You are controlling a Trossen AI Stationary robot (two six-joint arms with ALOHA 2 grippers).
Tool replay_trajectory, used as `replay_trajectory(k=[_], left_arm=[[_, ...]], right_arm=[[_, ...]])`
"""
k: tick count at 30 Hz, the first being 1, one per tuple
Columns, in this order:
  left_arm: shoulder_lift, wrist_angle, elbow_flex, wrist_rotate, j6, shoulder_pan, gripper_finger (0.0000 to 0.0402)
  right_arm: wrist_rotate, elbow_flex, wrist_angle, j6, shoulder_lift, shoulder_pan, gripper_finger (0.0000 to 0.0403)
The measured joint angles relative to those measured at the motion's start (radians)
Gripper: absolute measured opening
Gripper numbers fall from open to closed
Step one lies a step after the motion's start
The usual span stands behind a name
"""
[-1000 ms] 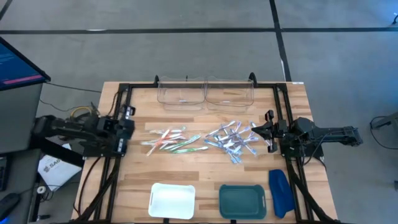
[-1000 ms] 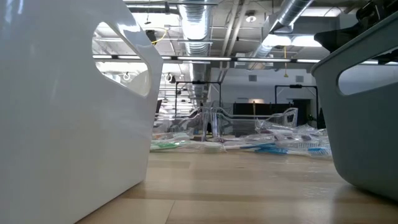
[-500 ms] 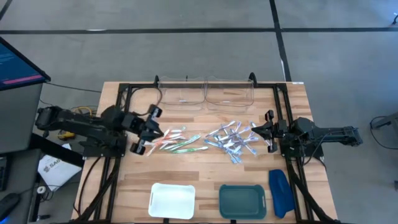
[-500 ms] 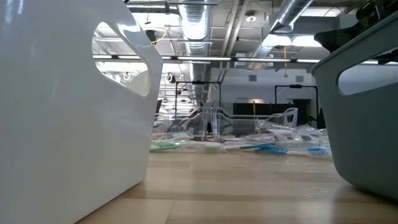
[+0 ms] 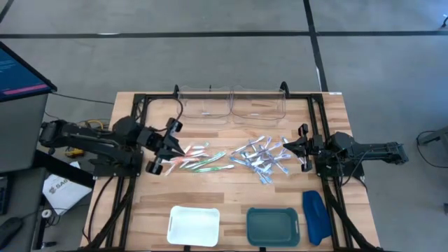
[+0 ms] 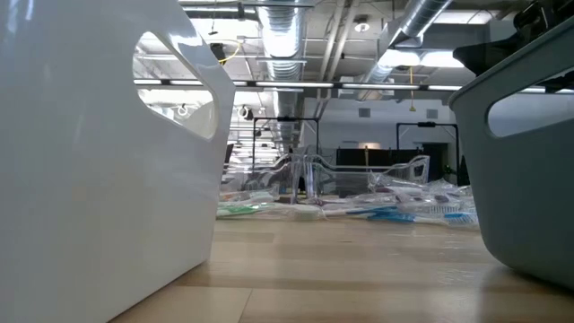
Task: Pick & Place Toothbrushes
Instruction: Put the purple toothbrush into the right transparent bin
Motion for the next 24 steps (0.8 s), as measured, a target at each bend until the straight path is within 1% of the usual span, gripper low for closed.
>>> replay_trajectory(k=[24], left_arm=[[-0.001, 0.003, -0.001, -0.001, 0.013, -0.001, 0.0008]], right_arm=[[0.000, 0.000, 0.000, 0.000, 0.000, 0.000, 0.0000]])
